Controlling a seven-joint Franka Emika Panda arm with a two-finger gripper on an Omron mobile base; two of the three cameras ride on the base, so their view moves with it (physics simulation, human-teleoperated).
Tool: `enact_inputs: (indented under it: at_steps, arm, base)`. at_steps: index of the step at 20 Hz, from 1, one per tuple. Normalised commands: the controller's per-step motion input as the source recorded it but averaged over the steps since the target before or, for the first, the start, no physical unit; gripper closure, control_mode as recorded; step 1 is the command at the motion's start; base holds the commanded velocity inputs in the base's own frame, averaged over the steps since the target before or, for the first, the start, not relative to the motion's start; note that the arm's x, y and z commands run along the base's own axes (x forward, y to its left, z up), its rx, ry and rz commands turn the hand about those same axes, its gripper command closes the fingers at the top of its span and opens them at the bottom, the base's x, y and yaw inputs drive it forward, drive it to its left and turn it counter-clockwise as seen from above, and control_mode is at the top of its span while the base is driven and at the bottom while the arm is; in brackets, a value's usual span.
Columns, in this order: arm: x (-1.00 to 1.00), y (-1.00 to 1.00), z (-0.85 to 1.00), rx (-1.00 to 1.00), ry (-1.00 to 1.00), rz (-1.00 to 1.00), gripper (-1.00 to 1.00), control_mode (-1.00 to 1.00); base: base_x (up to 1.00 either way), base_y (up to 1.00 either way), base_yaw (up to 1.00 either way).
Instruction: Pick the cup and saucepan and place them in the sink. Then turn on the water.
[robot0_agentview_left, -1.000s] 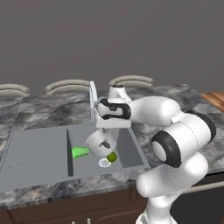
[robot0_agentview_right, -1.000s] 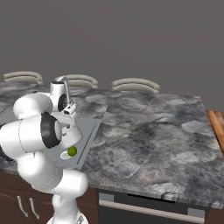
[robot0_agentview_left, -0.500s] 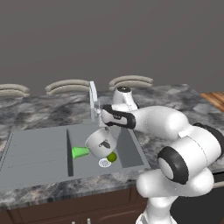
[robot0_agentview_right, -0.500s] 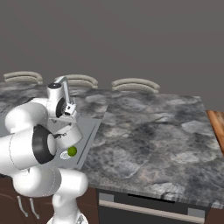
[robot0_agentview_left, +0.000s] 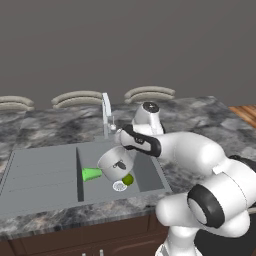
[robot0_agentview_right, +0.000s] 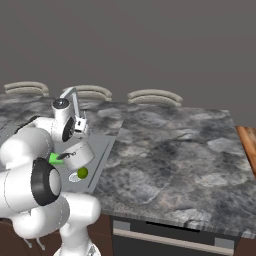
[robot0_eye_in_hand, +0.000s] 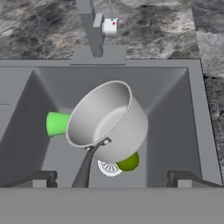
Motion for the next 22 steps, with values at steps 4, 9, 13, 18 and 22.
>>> enact_inputs:
  at_steps: [4,9,13,18,22]
  arm:
    - [0.0,-0.13,0.23,0.06,-0.18,0.05,-1.0,-1.0]
    - [0.21,-0.09,0.17,0.05,-0.14,0.04,-1.0,-1.0]
    - [0.17,-0.06,0.1,0.03,-0.14,0.03,-1.0,-1.0]
    - [0.04,-0.03,0.01,0.0,-0.18,0.04,-1.0,-1.0]
    - [0.05,-0.09,0.0,0.01,-0.2,0.02,-1.0,-1.0]
  base:
    - [0.0,0.0,0.0]
    - [0.0,0.0,0.0]
    - [0.0,0.0,0.0]
    - [0.0,0.0,0.0]
    - [0.0,0.0,0.0]
